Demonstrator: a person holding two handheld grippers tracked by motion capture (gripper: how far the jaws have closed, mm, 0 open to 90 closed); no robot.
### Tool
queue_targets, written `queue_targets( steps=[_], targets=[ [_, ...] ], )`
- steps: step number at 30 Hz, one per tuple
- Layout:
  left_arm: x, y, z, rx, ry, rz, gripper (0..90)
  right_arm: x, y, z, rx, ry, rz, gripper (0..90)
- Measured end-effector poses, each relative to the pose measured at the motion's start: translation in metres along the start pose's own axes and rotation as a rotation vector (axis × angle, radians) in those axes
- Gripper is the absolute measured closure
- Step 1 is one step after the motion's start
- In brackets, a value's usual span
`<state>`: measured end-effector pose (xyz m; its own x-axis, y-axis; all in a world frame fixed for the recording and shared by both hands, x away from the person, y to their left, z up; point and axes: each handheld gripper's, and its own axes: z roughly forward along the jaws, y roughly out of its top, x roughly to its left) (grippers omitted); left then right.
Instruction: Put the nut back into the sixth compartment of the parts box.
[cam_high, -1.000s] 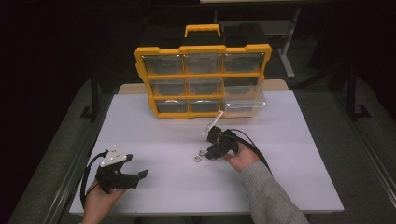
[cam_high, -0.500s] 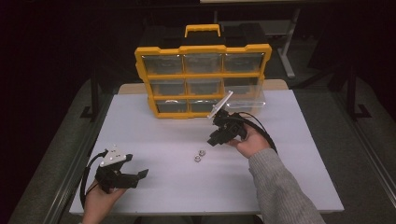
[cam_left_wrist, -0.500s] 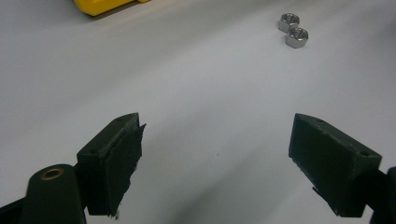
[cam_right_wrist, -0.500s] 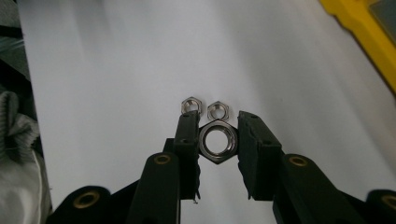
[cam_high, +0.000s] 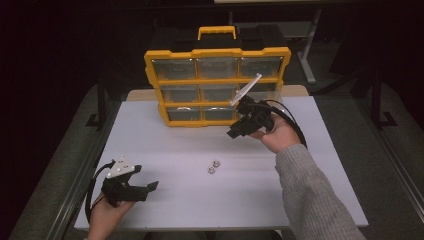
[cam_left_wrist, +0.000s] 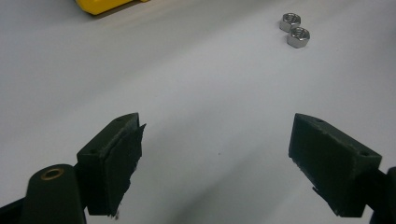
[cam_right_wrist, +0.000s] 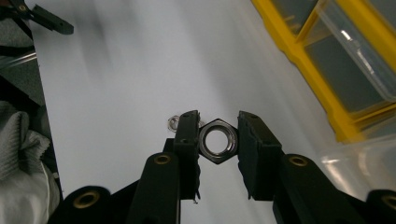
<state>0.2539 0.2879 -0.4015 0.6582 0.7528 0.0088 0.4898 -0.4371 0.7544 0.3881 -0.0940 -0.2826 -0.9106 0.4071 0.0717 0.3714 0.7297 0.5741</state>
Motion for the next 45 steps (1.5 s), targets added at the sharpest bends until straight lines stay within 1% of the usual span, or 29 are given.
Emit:
queue_targets(
  steps=[1,2,8,12,13,17,20,27,29,30,34,38,39,44,45],
  targets=[
    [0.000,0.000,0.000,0.000,0.000,0.001,17.0,-0.001,0.001,-0.003,0.000,-0.007,-0.008,69.0],
    [0.000,0.000,0.000,-0.004,0.000,-0.001,17.0,-0.001,0.003,-0.006,-0.003,-0.006,0.005,69.0],
    [0.000,0.000,0.000,-0.008,0.003,-0.003,17.0,-0.006,0.013,-0.024,-0.003,-0.029,0.010,69.0],
    [0.000,0.000,0.000,-0.006,0.002,-0.005,17.0,-0.010,0.018,-0.038,-0.015,-0.031,0.028,69.0],
    [0.000,0.000,0.000,-0.005,0.002,-0.007,17.0,-0.011,0.019,-0.042,-0.014,-0.040,0.033,69.0],
    [0.001,0.000,-0.001,-0.007,0.002,-0.003,17.0,-0.019,0.022,-0.055,-0.025,-0.056,0.049,69.0],
    [0.001,0.000,-0.001,-0.010,0.002,-0.005,17.0,-0.028,0.019,-0.061,-0.032,-0.060,0.080,69.0],
    [0.001,0.000,-0.001,-0.010,0.001,-0.007,17.0,-0.050,0.010,-0.065,-0.033,-0.098,0.145,69.0],
    [0.001,0.000,-0.001,-0.014,0.002,-0.007,16.9,-0.056,0.008,-0.066,-0.036,-0.105,0.174,69.0],
    [0.001,0.000,-0.001,-0.014,0.002,-0.007,17.0,-0.059,0.006,-0.067,-0.039,-0.110,0.179,69.0],
    [0.001,0.000,0.000,-0.015,0.004,-0.007,17.0,-0.067,0.003,-0.066,-0.033,-0.123,0.212,69.0],
    [0.001,0.000,0.000,-0.012,0.003,-0.003,17.0,-0.073,0.001,-0.062,-0.023,-0.139,0.224,69.0],
    [0.001,0.000,0.000,-0.012,0.002,-0.005,17.0,-0.075,0.001,-0.058,-0.013,-0.142,0.227,69.0],
    [0.001,0.000,-0.001,-0.016,0.004,-0.009,17.0,-0.078,0.001,-0.051,0.010,-0.134,0.237,68.6],
    [0.001,0.000,-0.001,-0.016,0.004,-0.013,17.0,-0.079,0.001,-0.050,0.016,-0.139,0.239,68.4]
  ],
)
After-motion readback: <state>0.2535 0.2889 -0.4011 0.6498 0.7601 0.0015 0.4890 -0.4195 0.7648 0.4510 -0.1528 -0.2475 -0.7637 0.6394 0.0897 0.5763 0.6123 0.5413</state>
